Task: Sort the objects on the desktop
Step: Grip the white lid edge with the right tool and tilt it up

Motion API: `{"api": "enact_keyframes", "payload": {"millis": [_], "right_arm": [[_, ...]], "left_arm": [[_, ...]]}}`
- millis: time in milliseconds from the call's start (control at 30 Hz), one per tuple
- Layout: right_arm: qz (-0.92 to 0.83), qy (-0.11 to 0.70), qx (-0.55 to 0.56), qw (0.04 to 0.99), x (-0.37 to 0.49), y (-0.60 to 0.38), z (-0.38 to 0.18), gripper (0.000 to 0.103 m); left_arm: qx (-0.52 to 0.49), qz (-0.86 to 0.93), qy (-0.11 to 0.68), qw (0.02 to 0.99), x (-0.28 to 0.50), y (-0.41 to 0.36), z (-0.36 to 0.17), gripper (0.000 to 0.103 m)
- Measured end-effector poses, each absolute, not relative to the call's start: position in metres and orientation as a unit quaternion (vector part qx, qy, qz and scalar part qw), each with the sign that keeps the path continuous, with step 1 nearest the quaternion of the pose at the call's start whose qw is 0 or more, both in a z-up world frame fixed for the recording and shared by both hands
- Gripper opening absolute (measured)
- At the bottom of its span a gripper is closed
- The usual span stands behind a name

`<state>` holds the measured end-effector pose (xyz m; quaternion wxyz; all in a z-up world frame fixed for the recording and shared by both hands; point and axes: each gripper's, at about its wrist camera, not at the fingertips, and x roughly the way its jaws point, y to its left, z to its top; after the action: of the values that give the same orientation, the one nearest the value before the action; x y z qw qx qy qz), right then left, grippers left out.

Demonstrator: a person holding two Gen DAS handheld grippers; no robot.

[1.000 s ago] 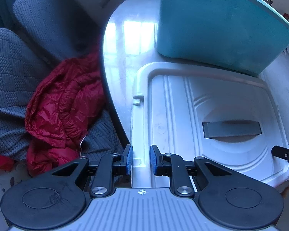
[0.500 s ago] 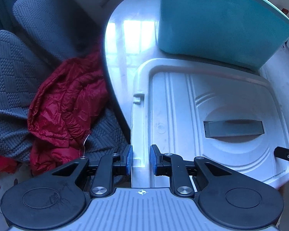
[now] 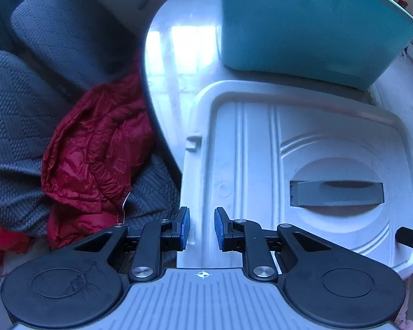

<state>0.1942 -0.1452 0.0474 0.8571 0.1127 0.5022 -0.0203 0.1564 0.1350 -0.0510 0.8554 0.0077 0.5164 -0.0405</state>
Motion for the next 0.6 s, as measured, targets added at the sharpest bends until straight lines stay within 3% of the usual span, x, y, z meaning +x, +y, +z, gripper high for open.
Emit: {"api": "enact_keyframes", "payload": {"millis": [433,600], "right_arm": [[-0.012,0.516,0.121,0.848,0.174,-0.147,0.053,0.069],[-0.021,0.511,0.15,0.846,0.166,-0.16,0.054,0.074]], "left_arm": [[0.065,-0.043,0.511,0.856,0.177,0.114,-0.048,0.023],[0.077,-0.04,0.509,0.857,0.178,0.108,-0.048,0.023]]}}
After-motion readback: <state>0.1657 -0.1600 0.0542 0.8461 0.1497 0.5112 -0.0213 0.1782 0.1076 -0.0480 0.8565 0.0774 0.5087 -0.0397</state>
